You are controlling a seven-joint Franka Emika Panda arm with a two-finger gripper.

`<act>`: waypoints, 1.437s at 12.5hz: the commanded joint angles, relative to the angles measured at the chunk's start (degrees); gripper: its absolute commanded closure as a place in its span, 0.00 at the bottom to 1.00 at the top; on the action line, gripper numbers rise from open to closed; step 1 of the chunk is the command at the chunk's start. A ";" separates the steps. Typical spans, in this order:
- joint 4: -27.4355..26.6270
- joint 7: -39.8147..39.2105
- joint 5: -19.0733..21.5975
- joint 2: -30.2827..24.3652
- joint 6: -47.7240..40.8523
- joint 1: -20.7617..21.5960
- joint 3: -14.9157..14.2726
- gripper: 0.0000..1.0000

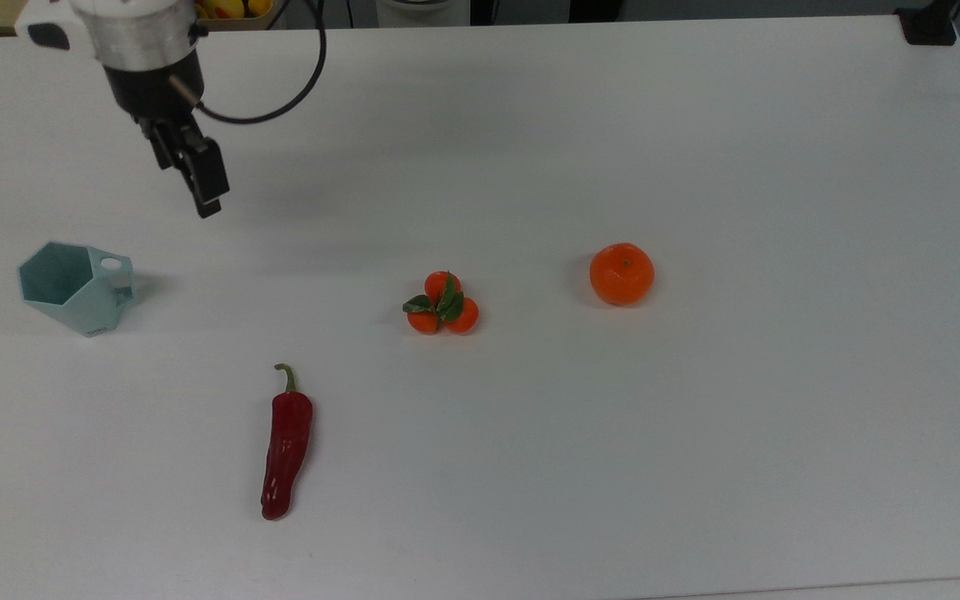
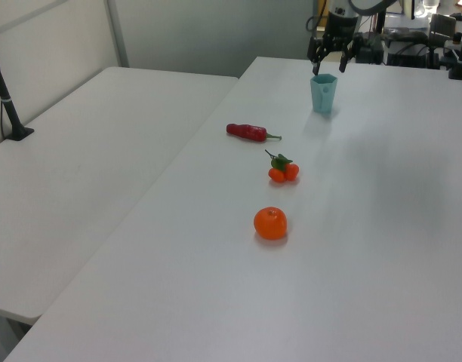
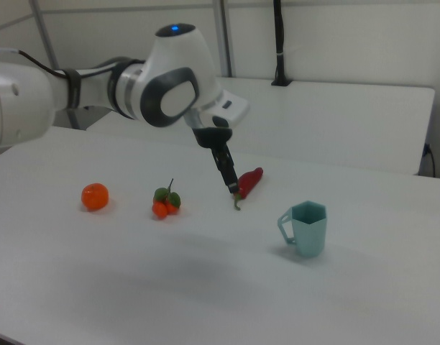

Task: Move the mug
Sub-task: 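Move the gripper down to the teal mug's rim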

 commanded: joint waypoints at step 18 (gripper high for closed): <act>0.83 -0.22 -4.34 13.36 17.20 -5.66 -0.96 0.36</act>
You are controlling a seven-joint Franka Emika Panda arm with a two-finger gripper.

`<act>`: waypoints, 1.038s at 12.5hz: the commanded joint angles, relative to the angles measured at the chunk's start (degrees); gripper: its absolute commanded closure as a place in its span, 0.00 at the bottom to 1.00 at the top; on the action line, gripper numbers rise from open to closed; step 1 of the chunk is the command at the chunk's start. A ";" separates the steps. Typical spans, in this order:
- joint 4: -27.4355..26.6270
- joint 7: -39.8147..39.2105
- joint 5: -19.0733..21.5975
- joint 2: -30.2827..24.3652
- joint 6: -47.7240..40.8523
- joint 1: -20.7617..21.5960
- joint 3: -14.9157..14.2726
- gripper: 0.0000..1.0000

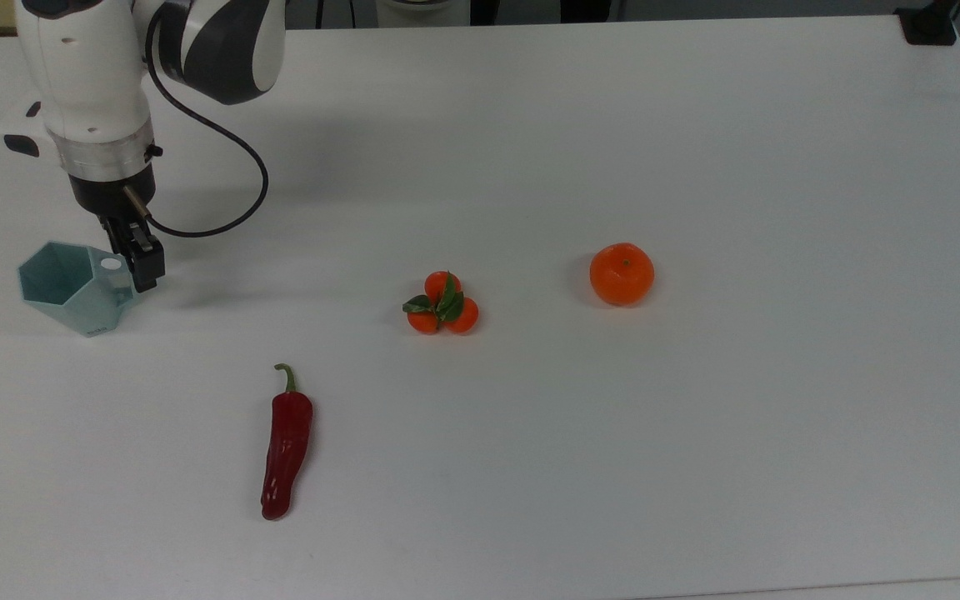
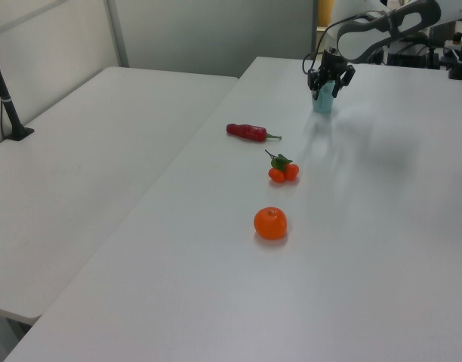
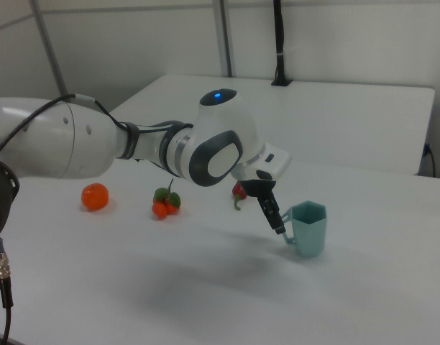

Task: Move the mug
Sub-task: 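Close the gripper on the teal mug's rim wall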

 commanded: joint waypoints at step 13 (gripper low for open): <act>0.95 0.06 -4.79 4.50 3.98 -1.18 -0.51 0.44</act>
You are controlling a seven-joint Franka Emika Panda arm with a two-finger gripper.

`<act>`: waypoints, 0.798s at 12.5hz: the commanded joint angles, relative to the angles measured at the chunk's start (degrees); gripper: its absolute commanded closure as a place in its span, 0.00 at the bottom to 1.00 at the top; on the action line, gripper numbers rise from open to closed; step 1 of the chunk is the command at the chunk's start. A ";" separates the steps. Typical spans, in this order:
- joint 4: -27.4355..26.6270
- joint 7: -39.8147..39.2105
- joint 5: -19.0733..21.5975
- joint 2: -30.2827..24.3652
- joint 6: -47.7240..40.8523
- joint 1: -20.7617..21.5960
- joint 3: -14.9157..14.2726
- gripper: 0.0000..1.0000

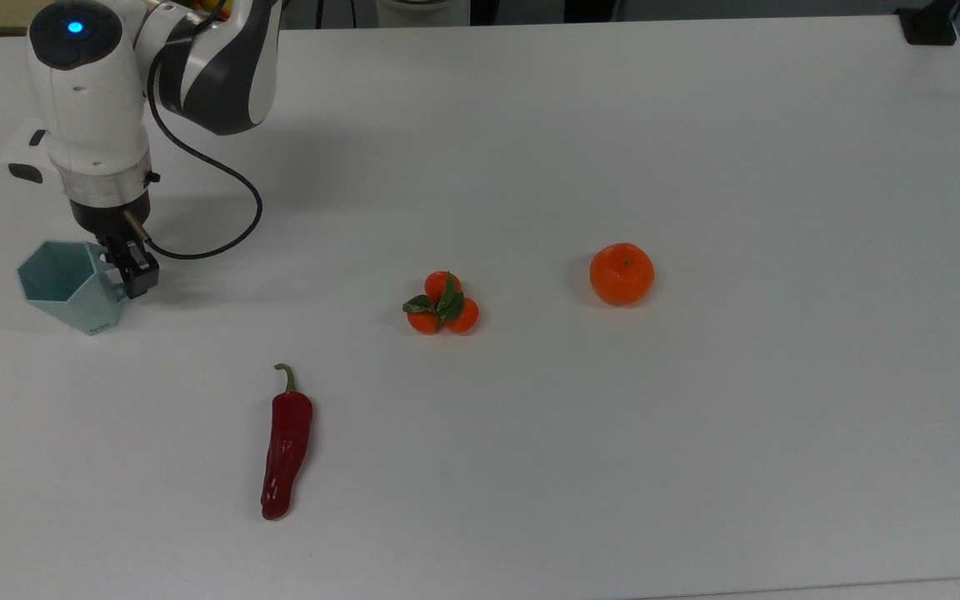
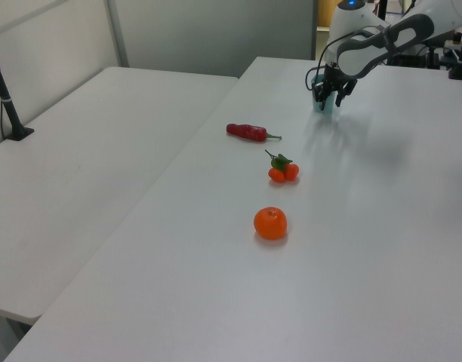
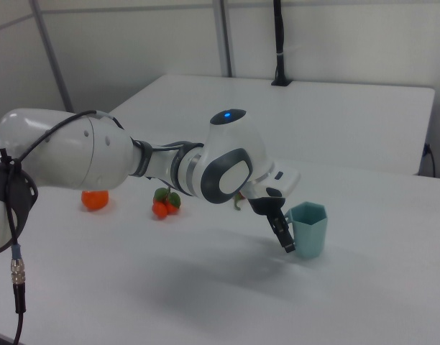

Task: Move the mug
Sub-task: 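Close the gripper on the teal mug's rim wall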

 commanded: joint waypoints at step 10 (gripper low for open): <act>0.37 -0.20 -2.74 0.74 3.68 0.07 -0.25 0.95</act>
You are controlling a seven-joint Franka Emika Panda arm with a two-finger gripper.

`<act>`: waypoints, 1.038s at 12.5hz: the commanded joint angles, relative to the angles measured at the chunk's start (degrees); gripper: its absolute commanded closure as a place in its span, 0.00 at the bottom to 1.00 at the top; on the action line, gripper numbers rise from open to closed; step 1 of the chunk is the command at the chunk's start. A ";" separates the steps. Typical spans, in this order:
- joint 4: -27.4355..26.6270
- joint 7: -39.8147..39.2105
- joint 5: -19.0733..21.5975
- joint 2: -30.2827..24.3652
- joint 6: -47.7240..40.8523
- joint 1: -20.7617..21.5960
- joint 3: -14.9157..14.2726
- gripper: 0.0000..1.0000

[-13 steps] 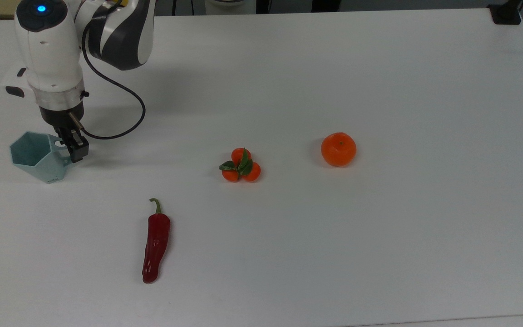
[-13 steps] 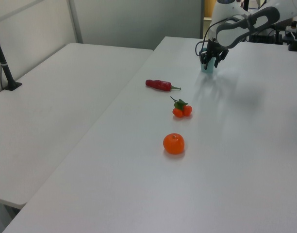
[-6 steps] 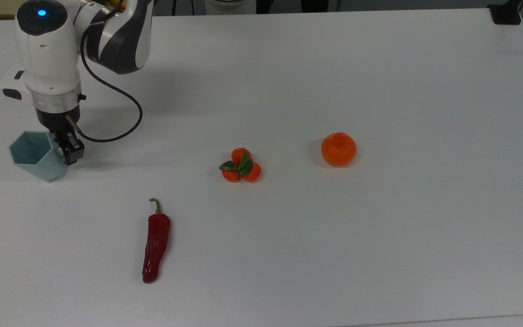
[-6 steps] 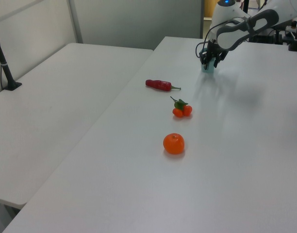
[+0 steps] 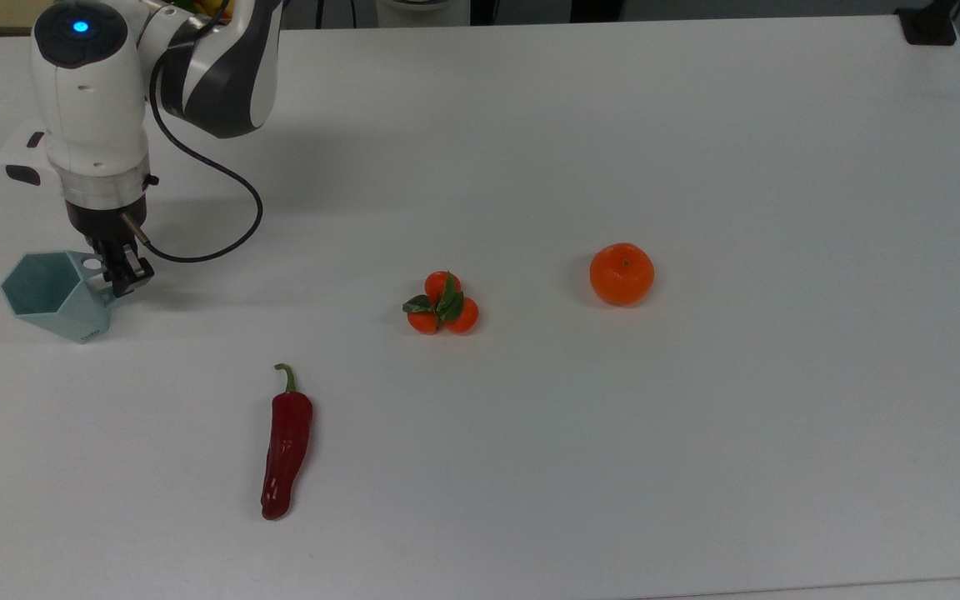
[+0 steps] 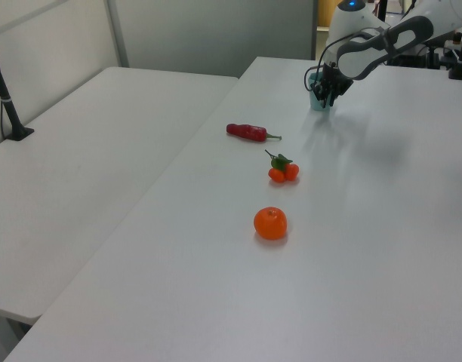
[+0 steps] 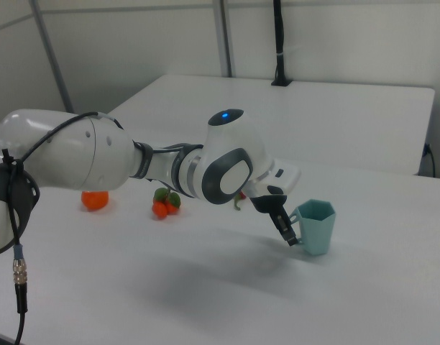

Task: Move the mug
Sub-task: 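Close the gripper on the teal mug's rim wall, then lift the teal mug and carry it past the tomatoes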

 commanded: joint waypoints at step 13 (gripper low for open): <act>-0.56 -8.18 0.00 -19.88 -17.44 0.96 7.56 0.95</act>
